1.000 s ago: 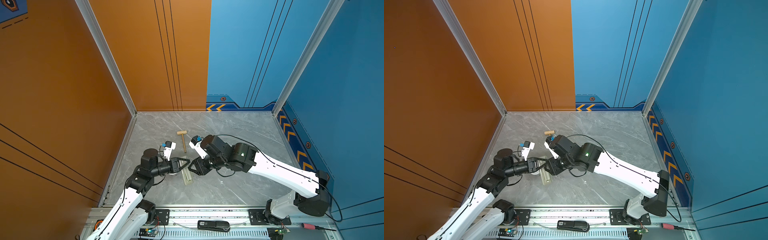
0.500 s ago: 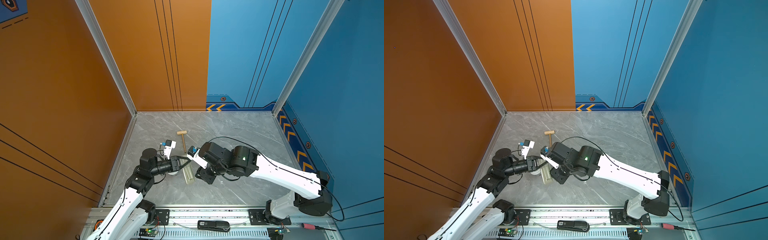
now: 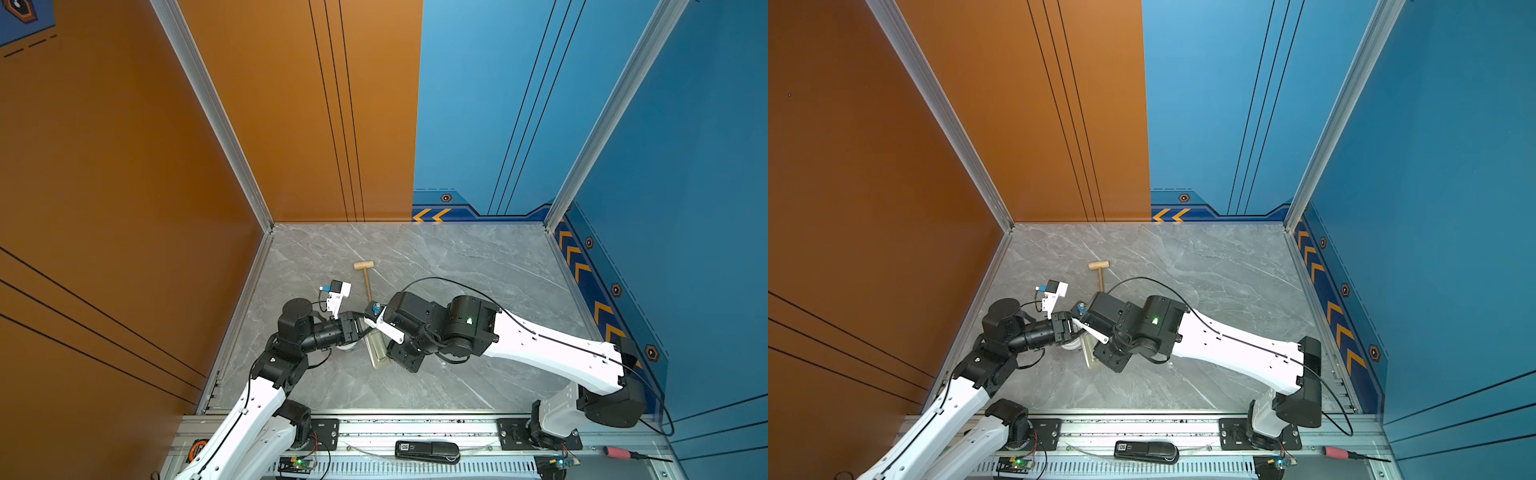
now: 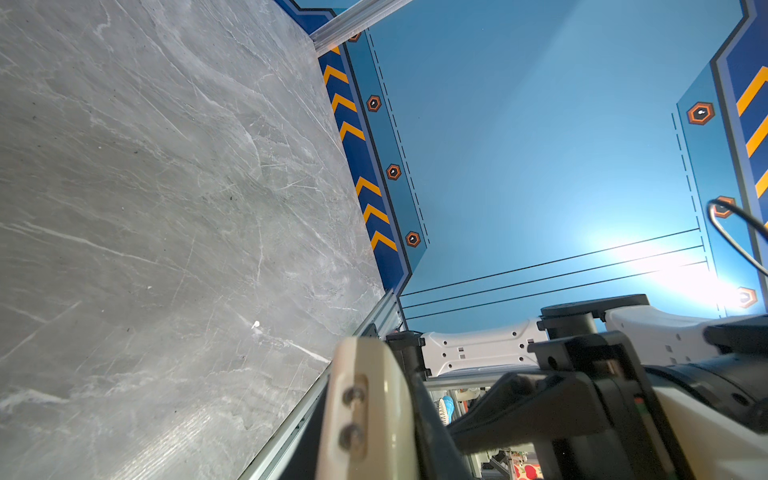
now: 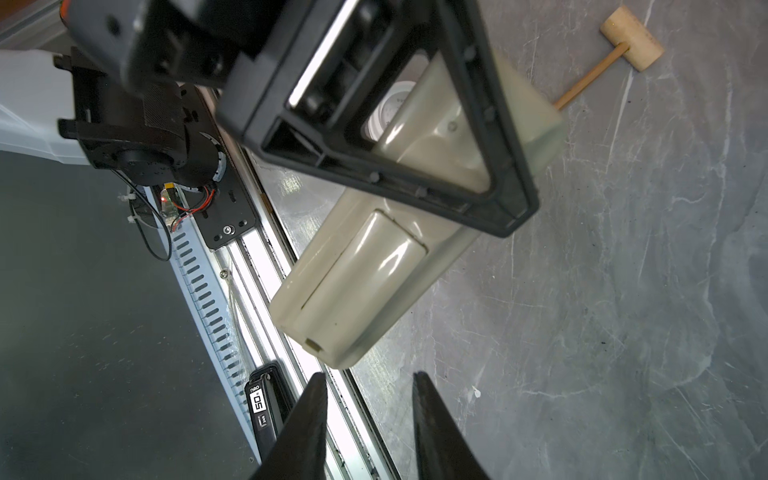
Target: Load the batteries into the remote control
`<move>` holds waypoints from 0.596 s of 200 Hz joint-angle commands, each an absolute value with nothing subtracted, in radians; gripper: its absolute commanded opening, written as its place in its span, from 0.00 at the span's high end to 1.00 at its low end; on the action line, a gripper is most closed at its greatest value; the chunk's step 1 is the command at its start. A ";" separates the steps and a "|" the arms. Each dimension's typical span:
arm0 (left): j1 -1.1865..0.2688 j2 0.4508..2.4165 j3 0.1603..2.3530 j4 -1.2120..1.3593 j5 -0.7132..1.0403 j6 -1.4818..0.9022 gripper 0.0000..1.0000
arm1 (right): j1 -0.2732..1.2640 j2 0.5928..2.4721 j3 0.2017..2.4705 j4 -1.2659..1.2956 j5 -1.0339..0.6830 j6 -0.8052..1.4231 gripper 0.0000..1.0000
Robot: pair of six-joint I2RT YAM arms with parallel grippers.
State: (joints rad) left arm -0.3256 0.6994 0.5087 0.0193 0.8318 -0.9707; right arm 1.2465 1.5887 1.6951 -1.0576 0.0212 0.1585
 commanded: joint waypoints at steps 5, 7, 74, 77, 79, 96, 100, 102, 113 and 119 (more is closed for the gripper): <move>-0.316 0.687 0.501 0.061 0.861 -0.982 1.00 | 1.249 1.609 1.724 -1.091 0.060 0.143 0.68; -0.316 0.687 0.500 0.061 0.861 -0.983 1.00 | 1.249 1.610 1.725 -1.091 0.060 0.143 0.68; -0.316 0.692 0.501 0.067 0.863 -0.983 1.00 | 1.249 1.627 1.737 -1.080 0.040 0.139 0.68; -0.316 0.692 0.500 0.067 0.864 -0.983 1.00 | 1.250 1.627 1.738 -1.079 0.040 0.138 0.68; -0.316 0.693 0.500 0.067 0.864 -0.983 1.00 | 1.249 1.628 1.738 -1.078 0.039 0.140 0.68; -0.316 0.692 0.502 0.071 0.864 -0.983 1.00 | 1.249 1.635 1.742 -1.072 0.034 0.142 0.68; -0.316 0.692 0.500 0.070 0.864 -0.983 1.00 | 1.250 1.637 1.743 -1.072 0.035 0.142 0.68; -0.316 0.692 0.500 0.070 0.864 -0.983 1.00 | 1.250 1.639 1.744 -1.072 0.035 0.142 0.68; -0.316 0.692 0.500 0.072 0.865 -0.984 1.00 | 1.250 1.645 1.746 -1.072 0.033 0.142 0.69; -0.316 0.692 0.500 0.072 0.864 -0.984 1.00 | 1.250 1.649 1.746 -1.071 0.033 0.142 0.69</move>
State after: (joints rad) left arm -0.3218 0.6994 0.5083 0.0357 0.8371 -0.9775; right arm 1.2465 1.6253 1.7153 -1.0599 0.0311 0.1532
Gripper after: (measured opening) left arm 0.245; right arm 0.315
